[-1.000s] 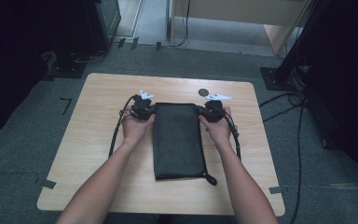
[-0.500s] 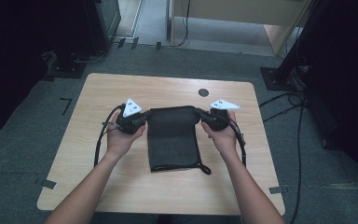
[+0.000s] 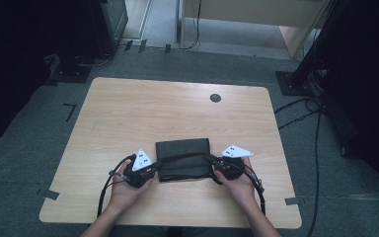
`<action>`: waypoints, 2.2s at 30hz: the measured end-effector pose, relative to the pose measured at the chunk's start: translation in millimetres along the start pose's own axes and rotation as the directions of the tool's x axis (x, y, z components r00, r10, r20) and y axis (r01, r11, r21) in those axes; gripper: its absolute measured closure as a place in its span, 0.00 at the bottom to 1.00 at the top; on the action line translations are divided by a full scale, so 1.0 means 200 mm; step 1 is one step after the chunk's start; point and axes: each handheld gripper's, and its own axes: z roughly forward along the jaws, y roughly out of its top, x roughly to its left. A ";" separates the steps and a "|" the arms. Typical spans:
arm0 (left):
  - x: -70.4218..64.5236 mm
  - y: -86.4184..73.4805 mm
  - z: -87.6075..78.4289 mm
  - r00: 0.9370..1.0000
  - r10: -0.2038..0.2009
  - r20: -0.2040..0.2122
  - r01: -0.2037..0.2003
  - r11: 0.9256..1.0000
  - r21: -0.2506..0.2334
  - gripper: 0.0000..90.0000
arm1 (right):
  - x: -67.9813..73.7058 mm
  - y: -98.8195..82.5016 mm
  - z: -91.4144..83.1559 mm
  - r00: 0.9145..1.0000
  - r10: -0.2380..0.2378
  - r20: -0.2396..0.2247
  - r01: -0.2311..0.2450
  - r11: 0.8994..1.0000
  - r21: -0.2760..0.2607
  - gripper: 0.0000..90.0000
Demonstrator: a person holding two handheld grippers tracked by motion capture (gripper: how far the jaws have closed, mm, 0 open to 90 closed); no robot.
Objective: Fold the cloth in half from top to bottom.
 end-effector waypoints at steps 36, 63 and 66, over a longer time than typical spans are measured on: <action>-0.06 -0.06 -0.07 0.979 0.151 0.135 -0.156 0.988 0.022 0.88 | 0.04 -0.01 -0.08 0.986 0.036 -0.161 -0.028 0.998 0.055 0.88; -0.04 -0.04 -0.02 0.999 -0.035 0.003 0.035 0.998 0.044 0.46 | 0.06 -0.04 -0.02 0.994 0.061 0.086 -0.070 0.991 0.112 0.48; 0.01 -0.05 -0.06 0.995 -0.099 0.019 0.099 0.995 0.032 0.40 | 0.08 -0.01 -0.06 0.993 0.055 0.101 -0.063 0.996 0.070 0.48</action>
